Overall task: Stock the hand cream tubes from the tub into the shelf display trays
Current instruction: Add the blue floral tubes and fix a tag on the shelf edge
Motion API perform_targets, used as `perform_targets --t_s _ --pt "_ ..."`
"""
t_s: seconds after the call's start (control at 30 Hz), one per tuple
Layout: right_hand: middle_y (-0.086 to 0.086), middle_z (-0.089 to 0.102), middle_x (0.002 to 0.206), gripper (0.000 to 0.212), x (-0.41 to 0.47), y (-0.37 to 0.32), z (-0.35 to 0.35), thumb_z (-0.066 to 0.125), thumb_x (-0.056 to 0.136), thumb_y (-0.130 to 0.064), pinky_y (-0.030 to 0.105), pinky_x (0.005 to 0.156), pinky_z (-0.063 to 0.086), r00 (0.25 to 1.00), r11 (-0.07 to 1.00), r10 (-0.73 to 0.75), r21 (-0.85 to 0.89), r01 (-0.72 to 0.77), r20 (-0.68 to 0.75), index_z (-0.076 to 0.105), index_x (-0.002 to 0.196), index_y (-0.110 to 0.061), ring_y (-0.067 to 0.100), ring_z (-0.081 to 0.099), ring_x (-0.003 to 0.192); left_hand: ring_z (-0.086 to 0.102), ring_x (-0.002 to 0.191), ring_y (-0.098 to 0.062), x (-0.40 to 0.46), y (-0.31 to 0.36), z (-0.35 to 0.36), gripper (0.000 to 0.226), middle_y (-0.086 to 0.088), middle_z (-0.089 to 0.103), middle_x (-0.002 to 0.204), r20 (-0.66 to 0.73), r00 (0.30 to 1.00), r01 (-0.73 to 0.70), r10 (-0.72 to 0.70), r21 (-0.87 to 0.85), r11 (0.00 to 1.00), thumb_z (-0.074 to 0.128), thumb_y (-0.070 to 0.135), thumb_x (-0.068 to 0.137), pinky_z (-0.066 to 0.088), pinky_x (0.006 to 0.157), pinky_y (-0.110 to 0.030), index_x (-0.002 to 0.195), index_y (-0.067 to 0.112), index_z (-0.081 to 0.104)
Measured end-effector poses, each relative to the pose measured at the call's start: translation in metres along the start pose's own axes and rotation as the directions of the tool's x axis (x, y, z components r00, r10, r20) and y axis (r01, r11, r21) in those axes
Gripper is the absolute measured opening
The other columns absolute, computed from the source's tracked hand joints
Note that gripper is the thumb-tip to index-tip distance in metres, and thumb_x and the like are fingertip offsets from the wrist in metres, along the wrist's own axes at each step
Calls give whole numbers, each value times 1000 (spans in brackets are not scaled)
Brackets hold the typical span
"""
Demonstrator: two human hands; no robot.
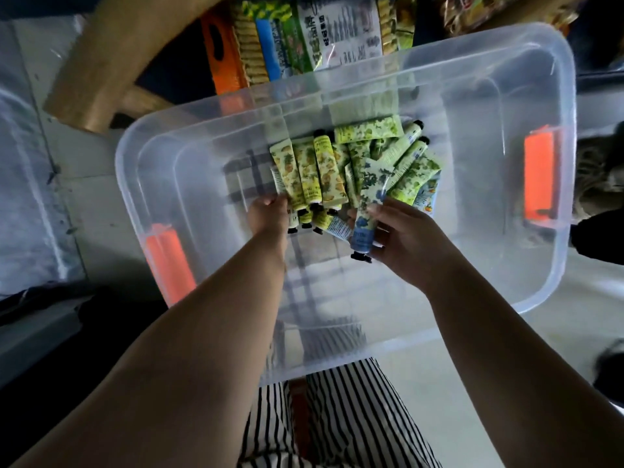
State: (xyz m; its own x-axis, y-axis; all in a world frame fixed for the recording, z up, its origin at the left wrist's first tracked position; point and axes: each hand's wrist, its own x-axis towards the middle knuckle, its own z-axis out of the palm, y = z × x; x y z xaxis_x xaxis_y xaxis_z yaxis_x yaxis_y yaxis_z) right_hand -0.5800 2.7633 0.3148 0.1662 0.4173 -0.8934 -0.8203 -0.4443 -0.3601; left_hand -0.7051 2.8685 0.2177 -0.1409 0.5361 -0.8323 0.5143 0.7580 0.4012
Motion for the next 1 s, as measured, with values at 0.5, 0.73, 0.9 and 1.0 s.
perform_targets --t_s 0.5,0.73,0.9,1.0 --pt "1 62 58 12 -62 -32 49 52 90 -17 31 58 54 998 999 -31 -27 32 59 61 82 -12 16 62 56 53 62 -8 -112 31 -82 25 -1 55 77 237 971 112 13 -505 856 43 20 97 43 62 -24 115 6 52" --pt "2 65 66 13 -132 -76 91 52 90 -17 28 53 53 959 979 -176 -62 194 222 60 83 -9 17 62 57 45 63 -12 -196 104 -107 40 -1 53 83 377 909 78 180 -576 813 56 45 84 38 52 -22 105 12 56" --pt "6 61 73 12 -184 -118 116 51 90 -15 29 47 53 879 939 -307 -35 342 364 61 82 -14 20 46 61 53 61 -16 -251 145 -129 11 -6 63 83 364 869 -77 336 -571 817 60 24 86 40 52 -22 88 13 61" --pt "-3 54 56 21 -213 -141 133 50 90 -11 24 41 49 856 914 -369 -27 405 362 53 71 -18 9 42 43 51 46 -13 -282 172 -152 19 -4 65 62 323 877 -85 355 -623 778 52 29 89 38 44 -20 79 16 61"
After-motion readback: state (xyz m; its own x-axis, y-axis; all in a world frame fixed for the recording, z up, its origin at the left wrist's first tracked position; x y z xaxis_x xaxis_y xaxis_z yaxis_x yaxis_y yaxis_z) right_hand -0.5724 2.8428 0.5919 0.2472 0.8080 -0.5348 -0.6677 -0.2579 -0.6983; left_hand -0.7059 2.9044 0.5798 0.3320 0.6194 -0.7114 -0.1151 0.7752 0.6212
